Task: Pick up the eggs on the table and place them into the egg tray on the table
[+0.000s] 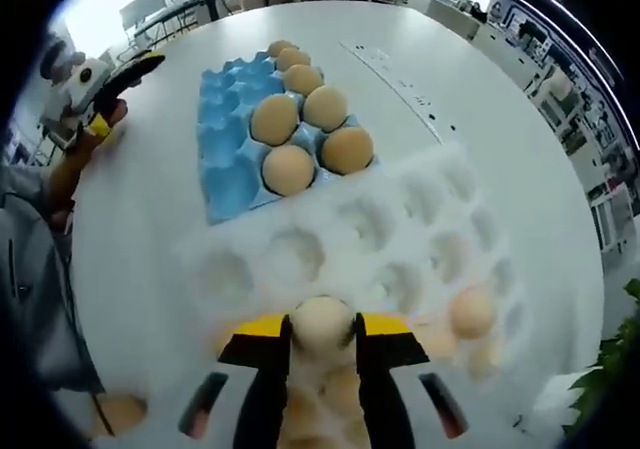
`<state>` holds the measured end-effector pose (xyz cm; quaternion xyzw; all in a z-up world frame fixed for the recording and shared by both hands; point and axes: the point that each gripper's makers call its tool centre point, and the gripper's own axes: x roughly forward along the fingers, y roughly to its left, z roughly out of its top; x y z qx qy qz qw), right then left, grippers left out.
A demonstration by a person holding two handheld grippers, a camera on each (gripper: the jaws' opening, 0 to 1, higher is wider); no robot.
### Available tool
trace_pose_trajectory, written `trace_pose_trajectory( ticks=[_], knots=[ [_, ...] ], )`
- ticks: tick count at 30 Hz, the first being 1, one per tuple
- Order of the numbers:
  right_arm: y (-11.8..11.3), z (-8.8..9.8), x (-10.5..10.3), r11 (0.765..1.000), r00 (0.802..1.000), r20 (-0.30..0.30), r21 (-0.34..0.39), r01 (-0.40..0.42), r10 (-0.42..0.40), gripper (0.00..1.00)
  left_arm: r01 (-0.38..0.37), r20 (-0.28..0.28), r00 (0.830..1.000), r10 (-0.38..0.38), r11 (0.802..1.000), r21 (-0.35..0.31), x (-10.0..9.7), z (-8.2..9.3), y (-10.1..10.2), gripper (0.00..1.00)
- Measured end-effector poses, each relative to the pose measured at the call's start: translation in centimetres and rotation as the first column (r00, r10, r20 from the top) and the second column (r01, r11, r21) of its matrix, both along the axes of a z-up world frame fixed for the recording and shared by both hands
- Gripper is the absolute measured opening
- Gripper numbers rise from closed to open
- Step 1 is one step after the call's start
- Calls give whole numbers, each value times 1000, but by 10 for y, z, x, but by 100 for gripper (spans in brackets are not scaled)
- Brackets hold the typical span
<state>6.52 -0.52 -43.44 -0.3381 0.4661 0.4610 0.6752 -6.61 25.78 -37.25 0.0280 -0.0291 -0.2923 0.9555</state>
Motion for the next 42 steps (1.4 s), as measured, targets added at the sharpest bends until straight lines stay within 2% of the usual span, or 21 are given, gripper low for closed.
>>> trace_pose_trajectory(
  ticks=[4,15,31,42],
  knots=[
    [1,0,-1,999,999,5,-8,-33,33,27,0,-2,1000,0,1000,0,0,-1,0,67],
    [3,2,-8,997,998,33,-56,-55,57,27,0,-4,1000,0,1000,-1,0,-2,1,67],
    [8,15,-5,993,989,97,-65,-102,108,27,0,-8,1000,0,1000,-2,1,-3,1,67],
    [16,22,-6,986,976,146,-79,-148,159,27,-2,-4,1000,2,1000,4,0,-2,1,67]
  ],
)
